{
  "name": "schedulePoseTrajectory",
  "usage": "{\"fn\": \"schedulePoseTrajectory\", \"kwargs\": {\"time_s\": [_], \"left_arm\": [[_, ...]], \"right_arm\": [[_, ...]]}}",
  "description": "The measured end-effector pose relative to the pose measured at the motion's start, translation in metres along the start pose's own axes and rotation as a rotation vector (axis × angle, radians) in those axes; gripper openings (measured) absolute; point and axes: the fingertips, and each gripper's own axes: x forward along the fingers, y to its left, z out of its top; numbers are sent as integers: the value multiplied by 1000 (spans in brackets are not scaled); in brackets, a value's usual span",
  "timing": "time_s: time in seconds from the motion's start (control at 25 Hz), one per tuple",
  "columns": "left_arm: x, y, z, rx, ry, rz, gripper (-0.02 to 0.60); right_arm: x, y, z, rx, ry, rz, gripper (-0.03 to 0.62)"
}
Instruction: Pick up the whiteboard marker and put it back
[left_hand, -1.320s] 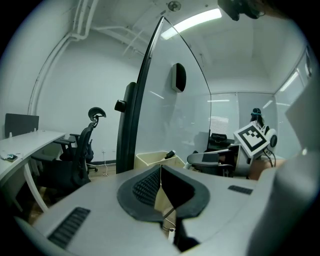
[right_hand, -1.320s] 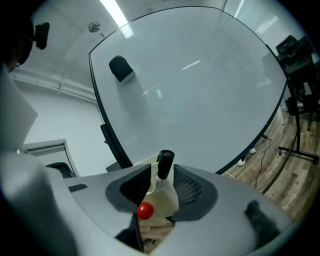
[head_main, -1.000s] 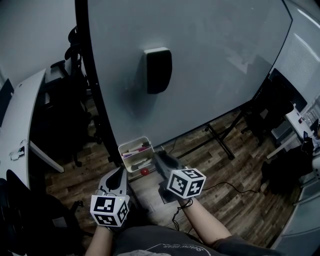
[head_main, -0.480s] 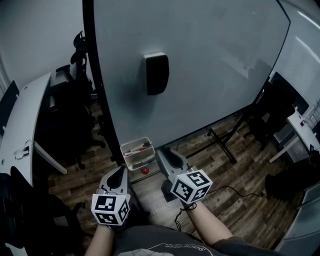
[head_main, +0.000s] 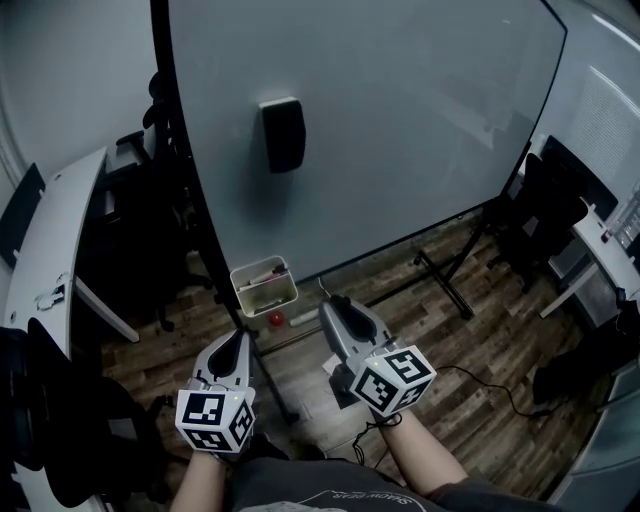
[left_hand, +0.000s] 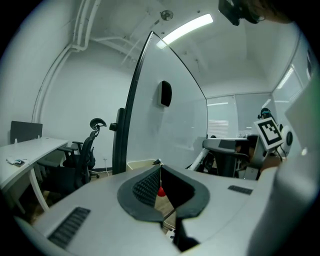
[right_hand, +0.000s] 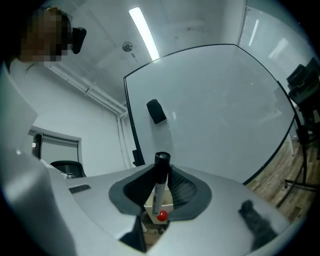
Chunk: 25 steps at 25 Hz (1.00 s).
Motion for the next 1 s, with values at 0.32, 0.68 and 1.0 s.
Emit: {"fn": "schedulePoseTrajectory", "kwargs": {"time_s": [0.32,0.68,1.0], "left_arm": [[-11,-4,-11,-8,8,-14,14],[-62,9,-34,-28,50,-75,14],[-109,8,-49,-9,63,-114,12]], "right_arm": [[-21,8,-29,-14,49,-21,87],[-44,54,-65,-1,96,-74,87],[-74,94,-85,-12,111,-111,87]]}}
